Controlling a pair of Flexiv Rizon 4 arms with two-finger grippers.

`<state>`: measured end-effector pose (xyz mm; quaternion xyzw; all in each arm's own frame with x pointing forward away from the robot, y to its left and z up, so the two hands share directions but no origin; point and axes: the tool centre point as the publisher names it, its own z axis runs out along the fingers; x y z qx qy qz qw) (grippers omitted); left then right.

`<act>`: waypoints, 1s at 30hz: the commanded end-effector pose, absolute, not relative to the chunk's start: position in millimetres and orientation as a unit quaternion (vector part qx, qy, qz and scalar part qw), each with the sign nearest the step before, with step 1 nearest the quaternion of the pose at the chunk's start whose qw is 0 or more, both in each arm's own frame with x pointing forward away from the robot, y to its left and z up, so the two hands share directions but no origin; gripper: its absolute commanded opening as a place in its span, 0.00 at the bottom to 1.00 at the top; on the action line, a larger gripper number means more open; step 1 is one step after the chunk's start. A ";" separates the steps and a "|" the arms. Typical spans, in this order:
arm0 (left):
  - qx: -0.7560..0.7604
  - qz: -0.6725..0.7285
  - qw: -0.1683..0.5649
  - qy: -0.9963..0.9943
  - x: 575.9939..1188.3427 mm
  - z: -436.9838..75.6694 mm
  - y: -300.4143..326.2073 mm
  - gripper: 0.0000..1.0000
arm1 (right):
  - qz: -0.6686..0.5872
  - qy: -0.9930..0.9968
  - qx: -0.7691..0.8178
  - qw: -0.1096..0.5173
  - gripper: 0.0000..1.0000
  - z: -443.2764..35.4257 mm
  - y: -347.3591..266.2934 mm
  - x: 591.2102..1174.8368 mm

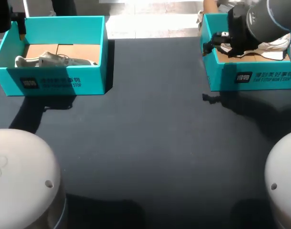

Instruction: Take the shoe out of the shoebox, open the shoe tongue, remove and reinsert the insole, then place the shoe into the shoebox

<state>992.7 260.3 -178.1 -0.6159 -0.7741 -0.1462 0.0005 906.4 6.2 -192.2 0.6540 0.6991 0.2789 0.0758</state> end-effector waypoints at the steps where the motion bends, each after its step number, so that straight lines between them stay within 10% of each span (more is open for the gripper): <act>1: -0.616 -0.148 0.000 -0.774 991.7 -178.2 260.6 1.00 | 0.171 0.621 0.753 0.132 1.00 -192.0 -1.5 954.8; 30: -0.616 -0.148 0.000 -0.774 991.7 -178.2 260.6 1.00 | 0.088 0.289 0.950 0.072 1.00 -210.1 -155.5 1013.0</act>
